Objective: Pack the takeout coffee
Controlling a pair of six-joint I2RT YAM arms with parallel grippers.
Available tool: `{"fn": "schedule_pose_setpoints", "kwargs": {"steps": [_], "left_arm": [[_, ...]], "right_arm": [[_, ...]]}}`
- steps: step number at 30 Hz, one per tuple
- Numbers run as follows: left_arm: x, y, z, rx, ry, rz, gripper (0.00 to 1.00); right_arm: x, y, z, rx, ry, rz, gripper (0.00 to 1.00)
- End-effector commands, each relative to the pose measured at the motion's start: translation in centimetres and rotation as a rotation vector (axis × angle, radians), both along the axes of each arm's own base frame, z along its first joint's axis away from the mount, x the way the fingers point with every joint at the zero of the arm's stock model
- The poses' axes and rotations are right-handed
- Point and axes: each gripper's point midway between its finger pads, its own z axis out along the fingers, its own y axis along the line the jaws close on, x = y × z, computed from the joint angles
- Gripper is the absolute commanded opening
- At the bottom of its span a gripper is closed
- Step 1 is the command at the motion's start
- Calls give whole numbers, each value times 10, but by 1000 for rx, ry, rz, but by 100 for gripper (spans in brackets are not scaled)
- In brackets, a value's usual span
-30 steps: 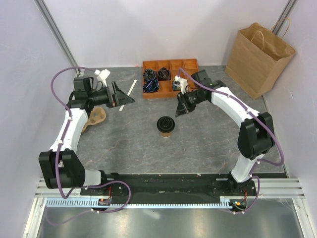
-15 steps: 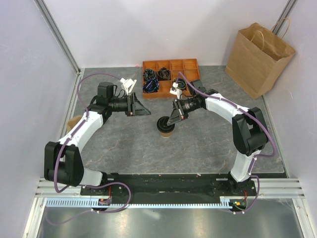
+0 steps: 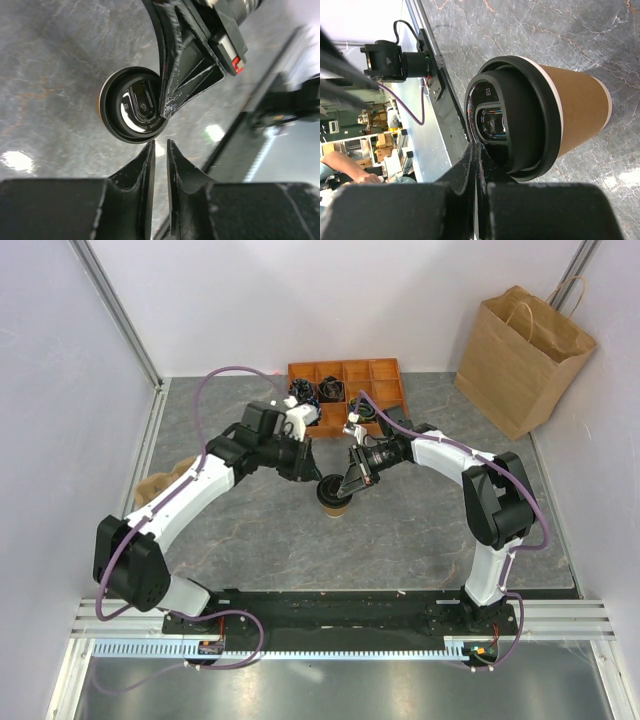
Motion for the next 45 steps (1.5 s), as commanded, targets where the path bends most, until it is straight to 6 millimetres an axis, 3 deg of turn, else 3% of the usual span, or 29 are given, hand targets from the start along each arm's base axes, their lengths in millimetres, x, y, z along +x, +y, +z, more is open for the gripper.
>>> {"fn": "schedule_pose_setpoints", "kwargs": {"steps": [1,5,7,9,16,20,22,27,33,35,40,45], "left_arm": [[14,10,0,260,-233,-34,21],[9,-8,5,322,-314,-84,21],[8,-11,-3,357,-324,-102,21],[4,-15,-13,380,-317,-124,21],[4,-1,-81,527,-226,-140,19],[1,8,-94,576,-208,-147,14],[0,6,-88,561,-211,-152,14],[2,-9,-42,456,-260,-139,15],[-6,-25,-5,302,-314,-159,21],[-12,-26,-5,237,-269,-151,27],[-17,-31,18,-125,-38,-172,31],[-25,-38,26,-322,158,-189,31]], "right_arm": [[6,-3,-16,-43,-13,-22,0],[8,-4,-21,-58,-10,-31,0],[9,-4,-22,-62,-9,-34,0],[9,-4,-24,-70,-8,-36,0],[15,-7,-35,-119,-24,-51,0],[16,-12,-43,-157,-30,-59,0],[16,-12,-45,-165,-29,-57,0],[16,-11,-42,-149,-27,-47,0],[13,2,-2,-14,-54,7,0],[13,5,16,31,-74,19,2],[13,11,52,103,-111,37,6],[16,7,70,83,-172,9,7]]}}
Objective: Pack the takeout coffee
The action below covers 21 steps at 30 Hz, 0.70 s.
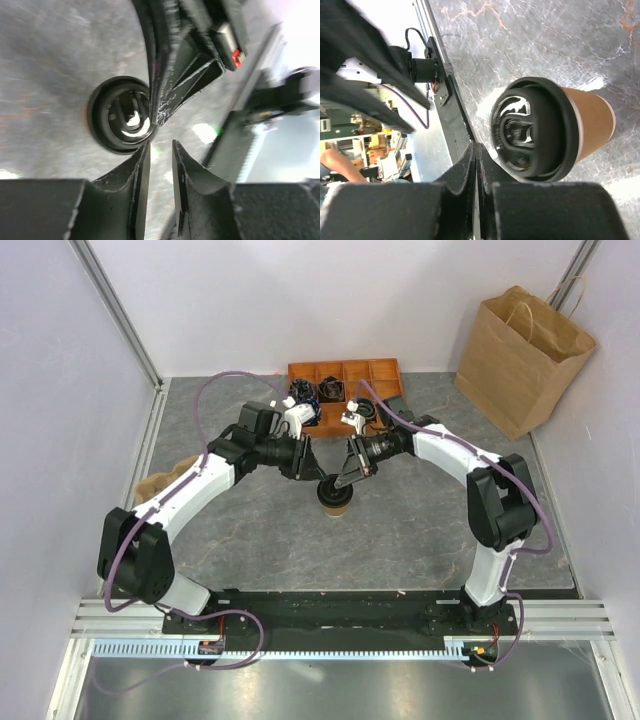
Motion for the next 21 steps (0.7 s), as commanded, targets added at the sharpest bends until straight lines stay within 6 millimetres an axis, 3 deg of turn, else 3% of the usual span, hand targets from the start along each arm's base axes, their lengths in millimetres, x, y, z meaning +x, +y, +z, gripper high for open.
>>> {"fn": "schedule_pose_setpoints", "kwargs": {"steps": [1,7,11,15,21], "left_arm": [[-27,-26,23,-265,216,-113,31],[-17,-38,7,-306,315,-94,28],[-5,-39,-13,-268,339,-47,27],[1,-40,-37,-235,399,-14,25],[0,-38,-56,-210,453,7,24]], "right_arm": [[10,-6,44,-26,-169,-45,8],[41,-47,38,-322,-400,-225,12],[44,-59,34,-474,-475,-246,15],[35,-55,31,-550,-536,-206,20],[26,-48,22,-579,-520,-159,22]]}}
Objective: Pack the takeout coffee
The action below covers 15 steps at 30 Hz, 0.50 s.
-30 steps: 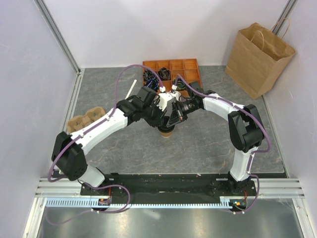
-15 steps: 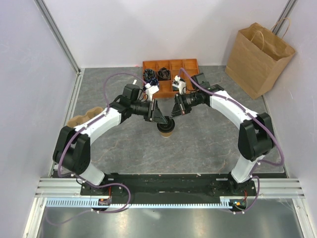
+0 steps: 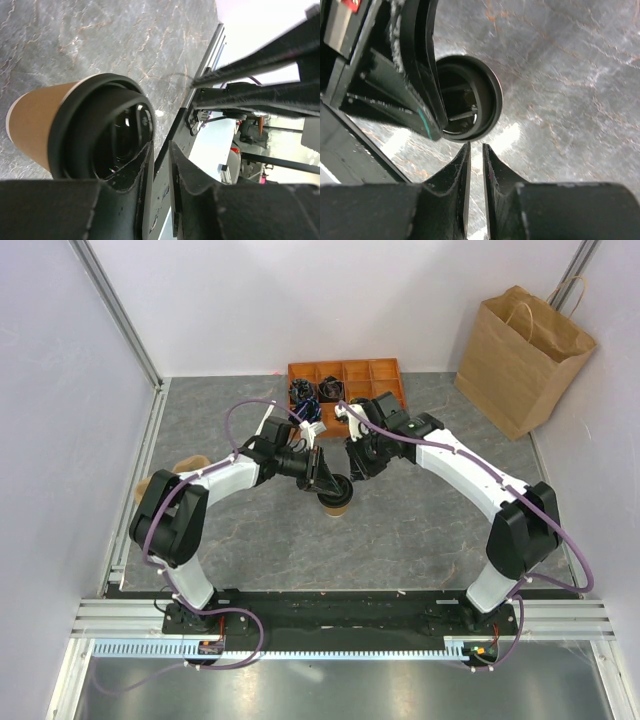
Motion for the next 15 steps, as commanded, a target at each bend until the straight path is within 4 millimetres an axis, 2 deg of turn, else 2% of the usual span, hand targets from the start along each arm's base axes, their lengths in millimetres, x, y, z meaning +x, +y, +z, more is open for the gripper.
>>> {"fn": "schedule_pose_setpoints", "kwargs": {"steps": [1,11,15], "left_arm": [[7,-2,-2,-6,27,17,23],[8,2,-19,17,81,34,19],[8,3,-21,24,83,37,18]], "right_arm": [[7,-6,8,-43,-34,-12,23],[7,7,15,2,-22,-8,33],[7,11,7,4,1,3,34]]}}
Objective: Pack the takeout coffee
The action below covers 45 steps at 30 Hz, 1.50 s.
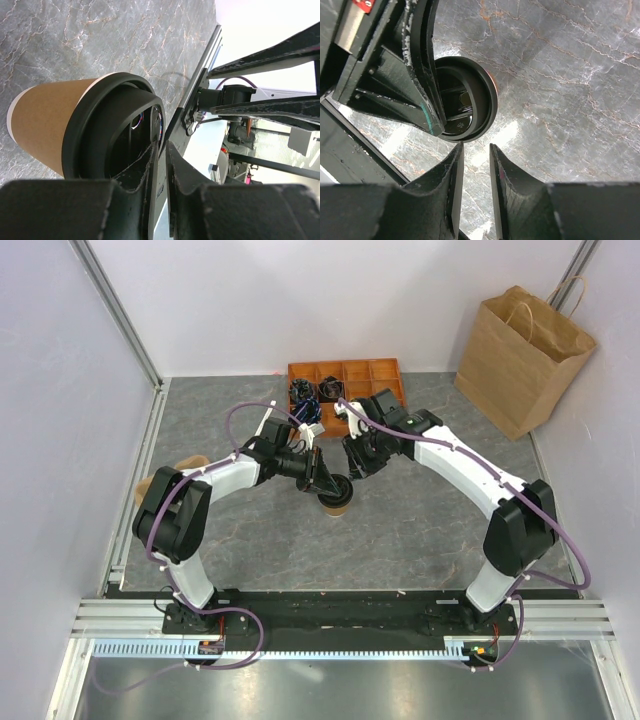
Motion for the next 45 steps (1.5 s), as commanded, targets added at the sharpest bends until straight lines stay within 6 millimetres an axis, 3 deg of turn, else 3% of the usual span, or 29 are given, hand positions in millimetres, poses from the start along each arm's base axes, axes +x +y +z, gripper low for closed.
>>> {"fn": "schedule_pose_setpoints", "kwargs": {"steps": [1,7,12,15,19,22,23,26,29,32,36,40,43,45], "left_arm": [[6,1,-10,22,12,21,18],[6,3,-18,41,17,20,17],[8,10,-31,72,52,45,10],[11,15,-39,89,77,58,6],[12,17,-45,98,90,65,2],[13,17,-45,100,90,65,2],[13,17,-45,101,89,66,2],[14,17,-44,101,85,67,2],[14,17,-44,100,87,66,2],[15,17,-43,100,83,67,2],[15,16,-43,99,81,64,2],[14,17,-45,105,86,65,2],[15,19,-47,117,83,67,2],[15,21,-51,131,87,70,2]], "right_arm": [[5,12,2,28,4,13,34],[-1,19,-34,29,74,41,30],[-7,4,-77,-61,133,8,17],[-11,-5,-86,-65,169,-2,11],[-12,4,-66,11,176,4,15],[-3,14,-31,71,120,24,22],[2,18,-12,97,75,30,22],[10,19,18,114,5,13,24],[8,18,29,101,-36,8,24],[5,20,28,63,-68,9,25],[1,21,9,9,-54,17,24],[-6,23,-27,-36,-6,32,23],[-19,11,-73,-108,78,27,21],[-21,9,-86,-105,107,28,20]]}}
